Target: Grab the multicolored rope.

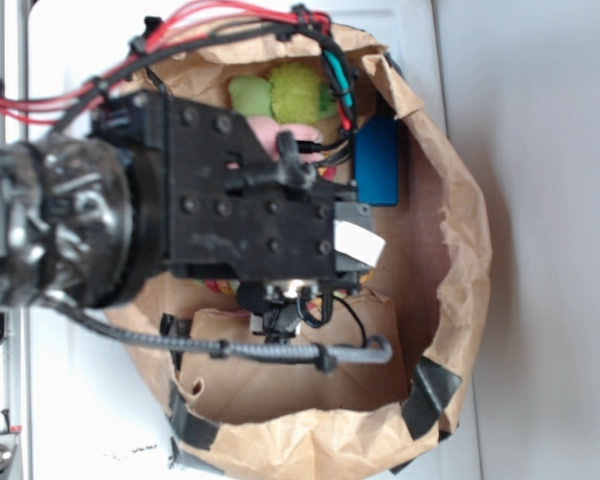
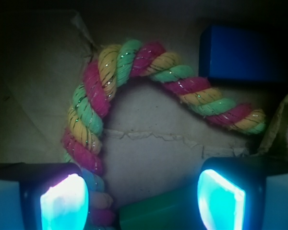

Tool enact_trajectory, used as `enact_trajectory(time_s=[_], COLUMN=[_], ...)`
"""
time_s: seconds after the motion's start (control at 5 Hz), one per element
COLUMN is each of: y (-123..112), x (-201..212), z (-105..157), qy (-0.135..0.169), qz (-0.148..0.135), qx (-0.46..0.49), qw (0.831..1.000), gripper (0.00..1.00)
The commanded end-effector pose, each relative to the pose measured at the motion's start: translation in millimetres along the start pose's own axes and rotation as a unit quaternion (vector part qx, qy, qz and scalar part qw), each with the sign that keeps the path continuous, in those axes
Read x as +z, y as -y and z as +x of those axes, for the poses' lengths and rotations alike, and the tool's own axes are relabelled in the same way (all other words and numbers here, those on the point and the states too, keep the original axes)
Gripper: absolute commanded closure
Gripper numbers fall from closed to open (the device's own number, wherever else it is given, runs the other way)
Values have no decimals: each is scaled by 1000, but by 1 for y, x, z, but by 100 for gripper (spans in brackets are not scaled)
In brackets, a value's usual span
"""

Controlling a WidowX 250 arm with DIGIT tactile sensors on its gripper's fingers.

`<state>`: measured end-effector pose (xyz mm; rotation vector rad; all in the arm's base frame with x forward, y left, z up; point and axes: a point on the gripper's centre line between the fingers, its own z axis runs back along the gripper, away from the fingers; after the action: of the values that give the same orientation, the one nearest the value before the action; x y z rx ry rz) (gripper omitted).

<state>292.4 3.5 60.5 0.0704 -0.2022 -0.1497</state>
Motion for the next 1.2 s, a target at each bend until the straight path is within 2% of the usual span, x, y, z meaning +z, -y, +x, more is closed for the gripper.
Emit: enact_trajectory(time_s=[0.0, 0.2, 0.4, 0.6, 1.0], y=[9, 9, 16, 26, 41], x=[34, 39, 35, 27, 6], z=[15, 9, 16, 28, 31], qy=[30, 39, 47, 47, 36], qz=[-44, -54, -53, -42, -35], qx=[-14, -14, 4, 12, 0], qw=[998, 998, 998, 998, 999], gripper=[0, 0, 0, 0, 0])
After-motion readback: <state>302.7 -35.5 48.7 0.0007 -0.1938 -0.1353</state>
